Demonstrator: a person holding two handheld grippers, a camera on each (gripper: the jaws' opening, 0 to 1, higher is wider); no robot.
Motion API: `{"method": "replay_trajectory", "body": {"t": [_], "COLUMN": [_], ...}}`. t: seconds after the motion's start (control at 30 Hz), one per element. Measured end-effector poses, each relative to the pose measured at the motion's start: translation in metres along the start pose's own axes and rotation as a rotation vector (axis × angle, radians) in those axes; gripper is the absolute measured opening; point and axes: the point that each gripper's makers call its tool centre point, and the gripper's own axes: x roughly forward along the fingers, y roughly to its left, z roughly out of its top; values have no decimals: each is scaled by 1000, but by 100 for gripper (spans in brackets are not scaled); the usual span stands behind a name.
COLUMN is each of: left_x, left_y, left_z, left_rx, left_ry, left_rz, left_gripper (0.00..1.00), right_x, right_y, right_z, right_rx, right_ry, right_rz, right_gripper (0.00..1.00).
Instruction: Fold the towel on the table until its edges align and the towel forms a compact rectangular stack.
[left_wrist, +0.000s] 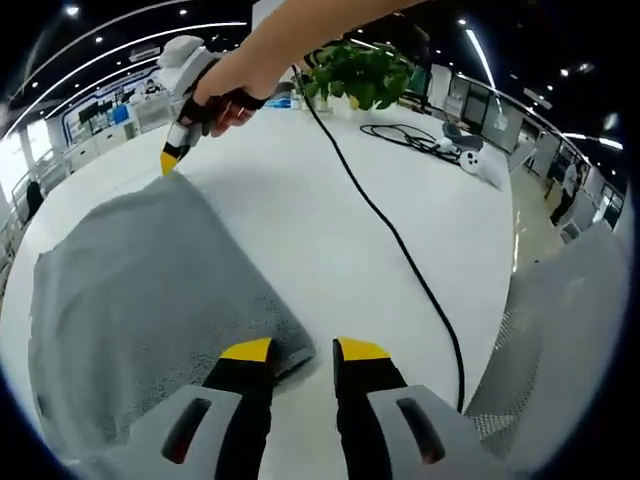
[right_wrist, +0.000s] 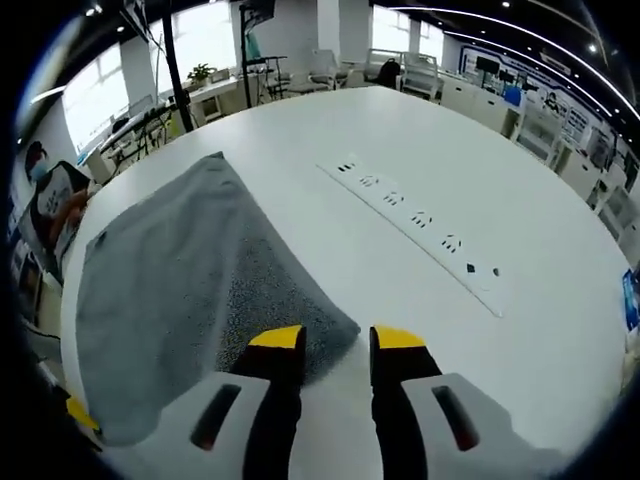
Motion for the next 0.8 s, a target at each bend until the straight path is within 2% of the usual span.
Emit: {"method": "replay_trajectory", "body": {"t": [0.17,0.3,0.37,0.43,0.53,0.8], "left_x": [3,3,2,2,2,2], "left_y": [2,6,6,7,7,-4], "left_z": [-5,-6,-6,-6,-6,-1], "left_rx": [12,21,27,31,11,-34], "left_ry": [21,29,32,33,31,20], "left_rz": [10,26,27,27,20,-17], "left_gripper": [20,15,14,9,4,2], "right_x": [8,8,8,6,7,-8], "right_y": [0,-2,-2,-3,-8,-11], "right_z": [-10,-12,-12,-12,-16,-28], "right_rx": [41,72,87,92,85,81], "right_ry": [22,10,11,23,36,61], "right_rz": [-7,1,3,-2,-10,-40], "right_gripper": [22,18,13,1,1,0]}}
